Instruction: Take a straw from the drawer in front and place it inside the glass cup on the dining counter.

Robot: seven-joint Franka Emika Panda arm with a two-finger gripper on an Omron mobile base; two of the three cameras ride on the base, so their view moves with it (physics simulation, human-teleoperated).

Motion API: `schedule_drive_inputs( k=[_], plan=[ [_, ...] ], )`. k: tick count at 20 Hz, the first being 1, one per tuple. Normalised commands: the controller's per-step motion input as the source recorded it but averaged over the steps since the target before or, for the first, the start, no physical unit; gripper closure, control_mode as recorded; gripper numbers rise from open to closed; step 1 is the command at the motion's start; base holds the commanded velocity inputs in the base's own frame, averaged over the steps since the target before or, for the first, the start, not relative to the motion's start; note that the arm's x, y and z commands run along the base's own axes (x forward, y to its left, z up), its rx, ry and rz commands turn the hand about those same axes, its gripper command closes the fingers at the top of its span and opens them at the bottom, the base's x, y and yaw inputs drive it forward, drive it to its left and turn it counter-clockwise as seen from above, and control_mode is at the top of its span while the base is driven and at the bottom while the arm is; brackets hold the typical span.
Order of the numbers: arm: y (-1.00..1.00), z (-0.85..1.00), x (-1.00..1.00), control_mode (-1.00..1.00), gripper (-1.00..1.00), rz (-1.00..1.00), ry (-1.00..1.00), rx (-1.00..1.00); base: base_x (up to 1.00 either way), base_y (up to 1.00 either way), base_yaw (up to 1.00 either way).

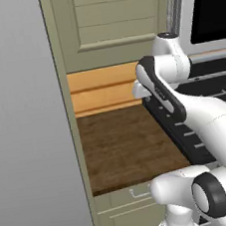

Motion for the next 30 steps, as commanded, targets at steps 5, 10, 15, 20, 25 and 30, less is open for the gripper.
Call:
schedule_drive_inputs(
  k=[5,10,15,20,25,30],
  plan=[
    [0.00,0.00,0.00,1.00,-1.00,0.00,0.00,0.00,-0.26,-0.03,0.03],
    [0.00,0.00,0.00,1.00,-1.00,0.00,0.00,0.00,-0.81,-0.31,0.34],
    [0.00,0.00,0.00,1.00,-1.00,0.00,0.00,0.00,-0.67,-0.32,0.46],
    [0.00,0.00,0.00,1.00,-1.00,0.00,0.00,0.00,-0.24,-0.50,0.48],
    [0.00,0.00,0.00,1.00,-1.00,0.00,0.00,0.00,-0.05,-0.53,0.39],
    [0.00,0.00,0.00,1.00,-1.00,0.00,0.00,0.00,0.13,-0.30,0.22]
  ],
)
